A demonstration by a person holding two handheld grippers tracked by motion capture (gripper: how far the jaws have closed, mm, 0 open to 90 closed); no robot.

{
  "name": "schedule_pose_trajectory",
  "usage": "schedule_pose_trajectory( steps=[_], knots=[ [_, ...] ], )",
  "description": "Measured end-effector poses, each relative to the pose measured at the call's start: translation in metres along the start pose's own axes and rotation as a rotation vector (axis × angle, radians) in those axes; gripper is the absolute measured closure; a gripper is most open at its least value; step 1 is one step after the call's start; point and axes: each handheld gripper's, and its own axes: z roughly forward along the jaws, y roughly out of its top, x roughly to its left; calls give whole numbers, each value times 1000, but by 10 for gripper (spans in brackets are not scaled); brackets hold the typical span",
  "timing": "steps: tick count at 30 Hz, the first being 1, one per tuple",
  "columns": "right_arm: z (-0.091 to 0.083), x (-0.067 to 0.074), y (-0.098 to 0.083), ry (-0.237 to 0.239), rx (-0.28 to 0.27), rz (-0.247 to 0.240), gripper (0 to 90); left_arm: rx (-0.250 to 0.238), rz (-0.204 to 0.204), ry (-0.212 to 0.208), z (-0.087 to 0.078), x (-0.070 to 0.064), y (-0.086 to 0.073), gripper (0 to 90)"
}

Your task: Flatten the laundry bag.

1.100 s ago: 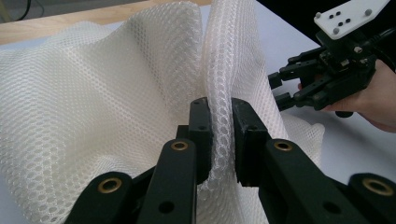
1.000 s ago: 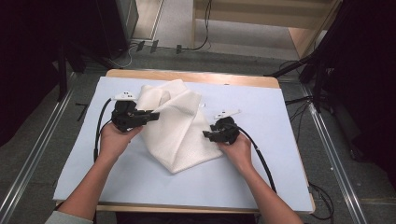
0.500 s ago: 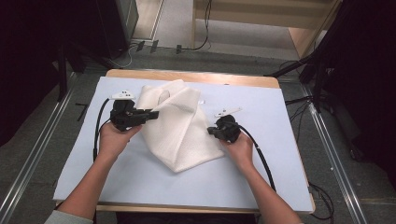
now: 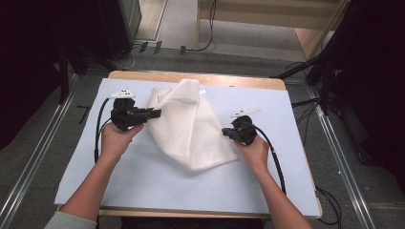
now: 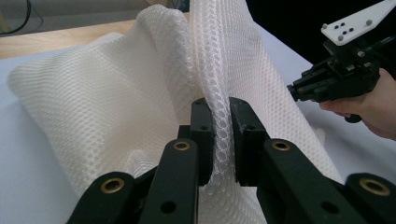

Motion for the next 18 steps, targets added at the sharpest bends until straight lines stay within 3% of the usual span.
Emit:
schedule_pose_trajectory(
  steps=[5,10,15,18],
  knots=[
    [-13,-9,-5,-12,-15,22,900,-7,-17,15,0,9,-2,819],
    [-31,-16,-13,-19,-16,30,900,54,-69,-4,5,22,-11,823],
    [-48,-22,-24,-40,-7,-5,900,110,-66,7,11,22,-18,822],
    [-54,-32,-34,-41,5,19,900,171,-75,-23,24,20,-25,818]
  ],
)
